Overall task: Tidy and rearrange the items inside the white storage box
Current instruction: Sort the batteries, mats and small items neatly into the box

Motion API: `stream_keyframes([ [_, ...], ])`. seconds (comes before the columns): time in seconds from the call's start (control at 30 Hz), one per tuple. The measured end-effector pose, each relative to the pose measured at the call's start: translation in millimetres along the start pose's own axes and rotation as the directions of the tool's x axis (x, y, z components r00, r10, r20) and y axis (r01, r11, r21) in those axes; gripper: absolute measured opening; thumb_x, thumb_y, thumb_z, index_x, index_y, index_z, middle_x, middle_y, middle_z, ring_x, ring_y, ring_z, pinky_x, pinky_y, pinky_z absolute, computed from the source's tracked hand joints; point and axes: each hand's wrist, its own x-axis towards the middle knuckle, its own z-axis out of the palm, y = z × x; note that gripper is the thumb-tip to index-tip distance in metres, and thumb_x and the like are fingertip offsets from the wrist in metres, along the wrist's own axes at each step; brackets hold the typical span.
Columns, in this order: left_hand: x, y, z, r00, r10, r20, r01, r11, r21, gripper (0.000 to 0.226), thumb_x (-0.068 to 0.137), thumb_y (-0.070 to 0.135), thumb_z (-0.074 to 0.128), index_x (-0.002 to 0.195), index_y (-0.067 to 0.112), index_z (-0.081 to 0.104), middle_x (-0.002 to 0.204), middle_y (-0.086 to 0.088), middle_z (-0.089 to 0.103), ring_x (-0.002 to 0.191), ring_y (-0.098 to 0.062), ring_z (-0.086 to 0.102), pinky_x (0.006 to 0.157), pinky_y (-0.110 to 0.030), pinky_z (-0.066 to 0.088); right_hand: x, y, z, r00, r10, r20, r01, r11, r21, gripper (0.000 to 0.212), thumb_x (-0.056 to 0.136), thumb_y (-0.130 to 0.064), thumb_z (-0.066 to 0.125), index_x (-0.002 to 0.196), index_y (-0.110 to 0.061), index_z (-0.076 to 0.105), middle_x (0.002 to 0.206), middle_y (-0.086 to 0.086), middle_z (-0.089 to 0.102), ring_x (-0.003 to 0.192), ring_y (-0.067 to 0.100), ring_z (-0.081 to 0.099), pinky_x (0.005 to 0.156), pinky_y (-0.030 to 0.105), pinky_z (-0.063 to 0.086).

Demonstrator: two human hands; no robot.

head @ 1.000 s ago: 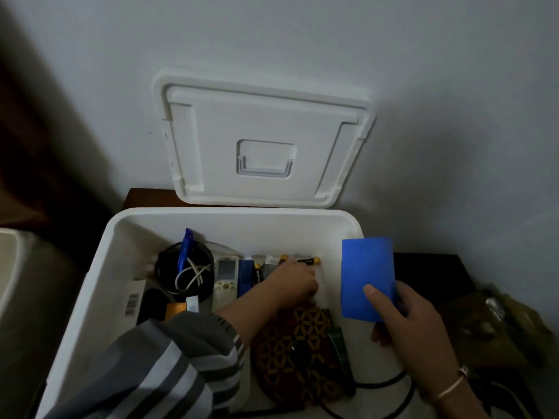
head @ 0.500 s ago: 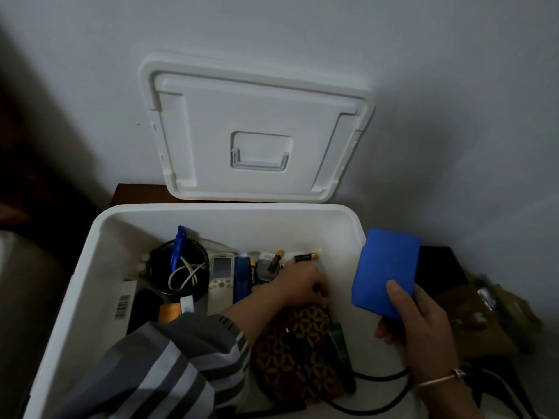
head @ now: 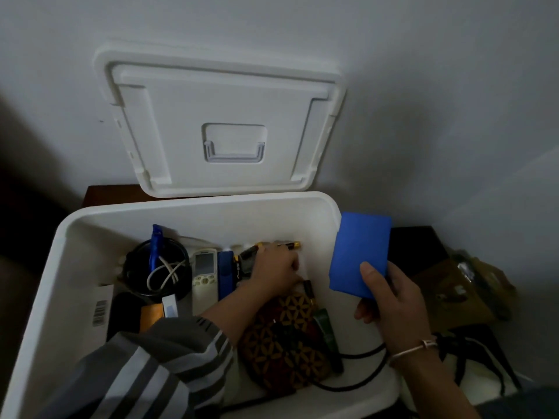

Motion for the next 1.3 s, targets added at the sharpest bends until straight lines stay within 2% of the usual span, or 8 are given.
stream_keyframes([
  [0.13, -7, -3, 3, 0.994, 0.096, -0.042, -0.099, 0.993, -0.068, 0.023, 0.083, 0.032, 0.069, 0.106, 0.026, 0.067, 0.118, 0.004, 0.058, 0.114, -0.016, 0.046, 0.094, -0.034, 0.032, 0, 1, 0, 1.0, -0.018, -0.004, 0.018, 1.0, -0.006, 0.027, 0.077, -0.039, 0.058, 0.087, -0.014, 0.063, 0.047, 0.003, 0.059, 0.036, 0.014, 0.053, 0.037, 0.018, 0.04],
  [0.3, -2, 1, -1, 0.963, 0.234, 0.134, -0.215, 0.966, -0.142, 0.021, 0.083, 0.021, 0.07, 0.102, 0.028, 0.074, 0.108, 0.002, 0.061, 0.104, -0.019, 0.051, 0.083, -0.033, 0.04, 1, 3, 0, 1.0, -0.024, -0.017, 0.024, 1.0, -0.005, 0.029, 0.081, -0.042, 0.066, 0.084, -0.014, 0.063, 0.047, 0.002, 0.058, 0.035, 0.014, 0.053, 0.036, 0.018, 0.039],
  [0.43, 7, 1, -6, 0.927, 0.277, 0.253, -0.273, 0.961, -0.051, 0.02, 0.087, 0.025, 0.066, 0.105, 0.031, 0.073, 0.117, 0.003, 0.056, 0.108, -0.02, 0.044, 0.08, -0.032, 0.029, 1, 4, 1, 1.0, -0.021, -0.019, 0.02, 1.0, -0.012, 0.032, 0.077, -0.043, 0.059, 0.087, -0.013, 0.063, 0.047, 0.003, 0.058, 0.035, 0.014, 0.053, 0.036, 0.019, 0.04],
  [0.6, 4, -3, -6, 0.925, 0.326, 0.195, -0.345, 0.935, 0.076, 0.023, 0.09, 0.036, 0.063, 0.109, 0.026, 0.071, 0.111, -0.001, 0.059, 0.104, -0.018, 0.048, 0.077, -0.027, 0.026, 1, 5, 0, 0.999, -0.03, -0.014, 0.03, 0.999, -0.014, 0.032, 0.081, -0.042, 0.063, 0.088, -0.012, 0.063, 0.046, 0.002, 0.058, 0.036, 0.014, 0.052, 0.037, 0.019, 0.039],
  [0.77, -10, -20, -13, 0.963, 0.265, -0.043, -0.254, 0.951, 0.178, 0.024, 0.09, 0.032, 0.061, 0.102, 0.014, 0.07, 0.109, -0.004, 0.062, 0.105, -0.021, 0.054, 0.089, -0.031, 0.036, 1, 6, 0, 1.0, -0.028, -0.01, 0.028, 1.0, -0.014, 0.033, 0.078, -0.044, 0.061, 0.087, -0.012, 0.062, 0.046, 0.003, 0.057, 0.036, 0.013, 0.052, 0.037, 0.019, 0.039],
  [0.97, -17, -16, -8, 0.962, 0.093, -0.257, -0.042, 0.98, 0.197, 0.022, 0.087, 0.025, 0.065, 0.098, 0.007, 0.067, 0.113, -0.011, 0.063, 0.099, -0.026, 0.059, 0.084, -0.036, 0.047, 1, 7, -1, 1.0, -0.022, 0.0, 0.022, 1.0, 0.002, 0.035, 0.076, -0.044, 0.058, 0.087, -0.012, 0.062, 0.048, 0.002, 0.058, 0.037, 0.013, 0.052, 0.038, 0.019, 0.039],
  [1.17, -1, -8, 4, 0.975, 0.159, -0.158, -0.107, 0.949, 0.296, 0.038, 0.096, 0.021, 0.05, 0.133, 0.012, 0.049, 0.137, -0.008, 0.051, 0.122, -0.025, 0.051, 0.101, -0.036, 0.041, 2, 7, 0, 0.999, -0.048, 0.001, 0.048, 0.999, -0.016, 0.031, 0.078, -0.042, 0.058, 0.085, -0.011, 0.062, 0.049, 0.001, 0.058, 0.036, 0.014, 0.053, 0.037, 0.019, 0.039],
  [1.3, 9, -4, 7, 0.984, 0.168, -0.058, -0.129, 0.899, 0.419, 0.043, 0.096, 0.017, 0.049, 0.137, 0.007, 0.04, 0.14, -0.015, 0.046, 0.124, -0.028, 0.048, 0.104, -0.039, 0.039, 2, 7, 0, 0.999, -0.052, -0.002, 0.052, 0.998, -0.021, 0.032, 0.081, -0.046, 0.064, 0.086, -0.014, 0.062, 0.05, 0.001, 0.059, 0.036, 0.014, 0.053, 0.037, 0.018, 0.039],
])
